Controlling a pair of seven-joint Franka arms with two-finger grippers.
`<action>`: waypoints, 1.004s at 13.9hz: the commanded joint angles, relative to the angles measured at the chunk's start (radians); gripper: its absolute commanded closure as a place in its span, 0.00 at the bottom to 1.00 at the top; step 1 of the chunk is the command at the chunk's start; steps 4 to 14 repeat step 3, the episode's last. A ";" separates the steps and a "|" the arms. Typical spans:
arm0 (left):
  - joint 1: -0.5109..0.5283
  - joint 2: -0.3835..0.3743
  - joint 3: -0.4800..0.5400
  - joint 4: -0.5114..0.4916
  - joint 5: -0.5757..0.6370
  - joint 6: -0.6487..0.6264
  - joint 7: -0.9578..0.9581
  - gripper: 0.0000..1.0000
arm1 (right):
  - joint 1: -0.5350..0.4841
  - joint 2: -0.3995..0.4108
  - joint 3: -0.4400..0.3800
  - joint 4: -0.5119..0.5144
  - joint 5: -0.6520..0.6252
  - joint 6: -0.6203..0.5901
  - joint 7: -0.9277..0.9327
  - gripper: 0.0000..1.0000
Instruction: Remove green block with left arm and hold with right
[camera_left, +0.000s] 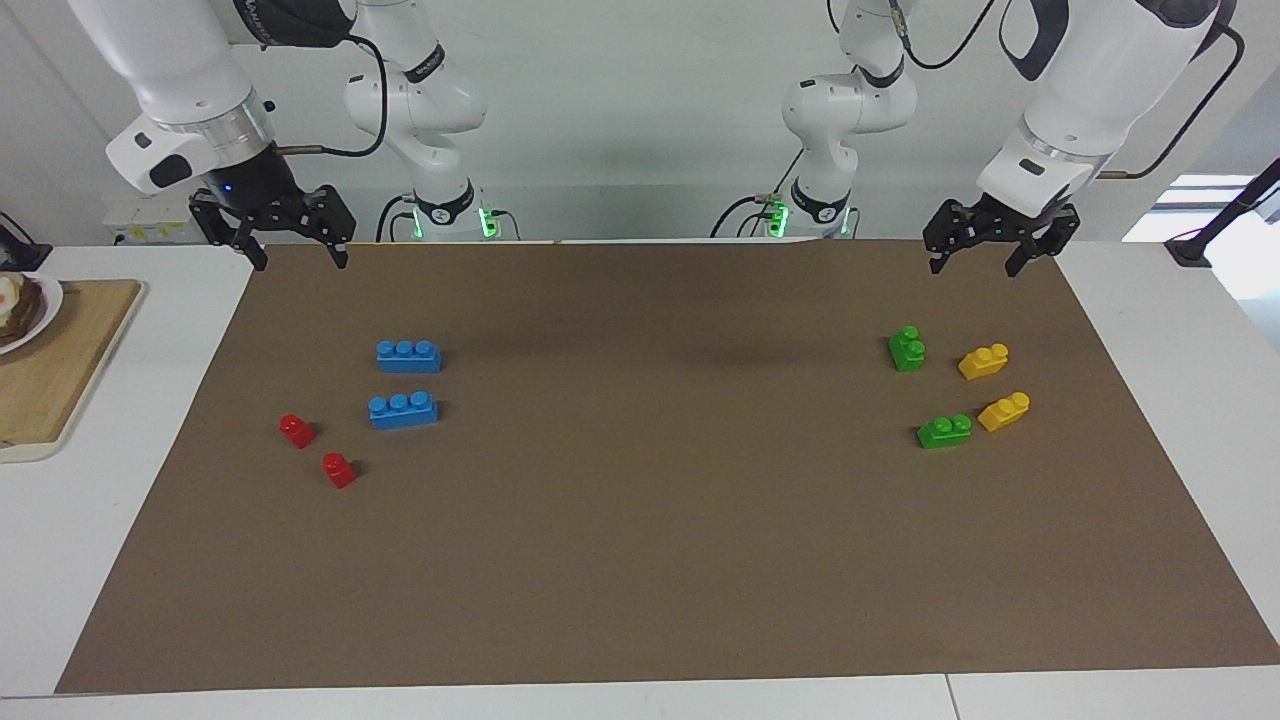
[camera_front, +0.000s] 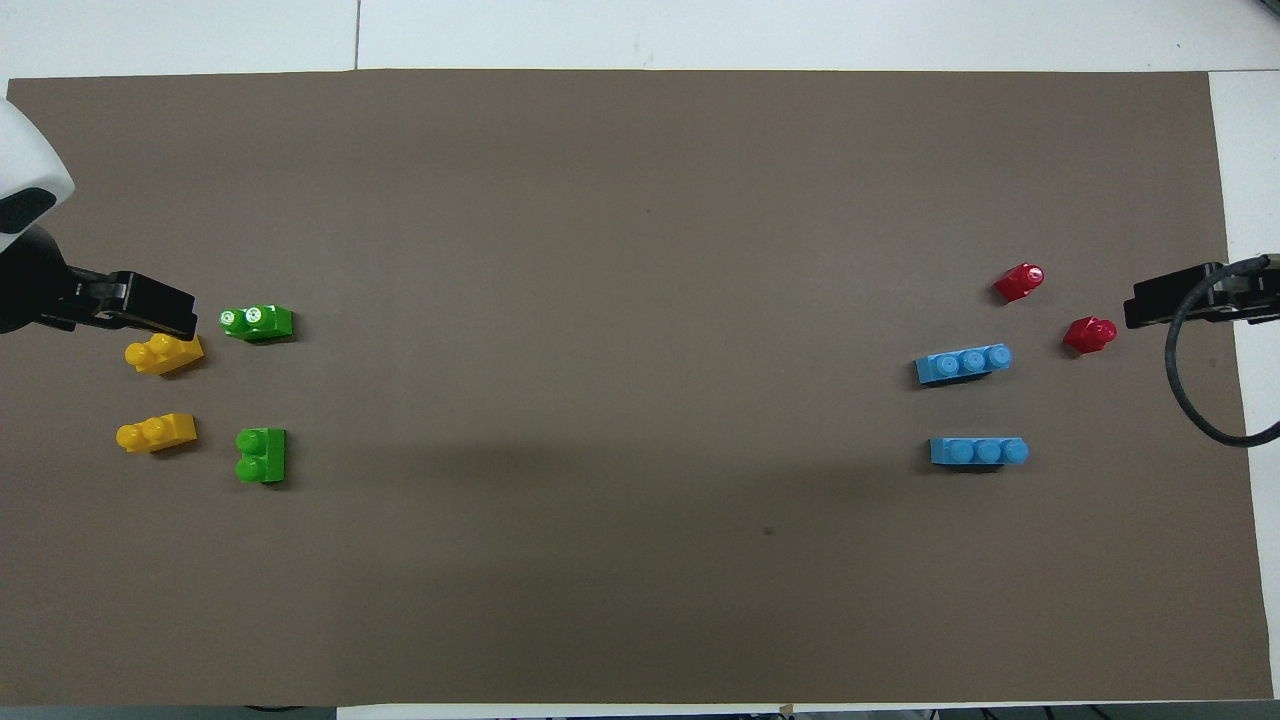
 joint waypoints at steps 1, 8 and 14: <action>0.010 -0.001 -0.005 0.001 -0.005 0.014 -0.023 0.00 | -0.008 0.003 0.004 0.008 -0.014 -0.023 -0.005 0.00; 0.010 -0.001 -0.005 0.001 -0.005 0.015 -0.023 0.00 | -0.008 0.003 0.004 0.008 -0.014 -0.024 -0.005 0.00; 0.010 -0.001 -0.005 0.001 -0.005 0.015 -0.023 0.00 | -0.008 0.003 0.004 0.008 -0.014 -0.024 -0.005 0.00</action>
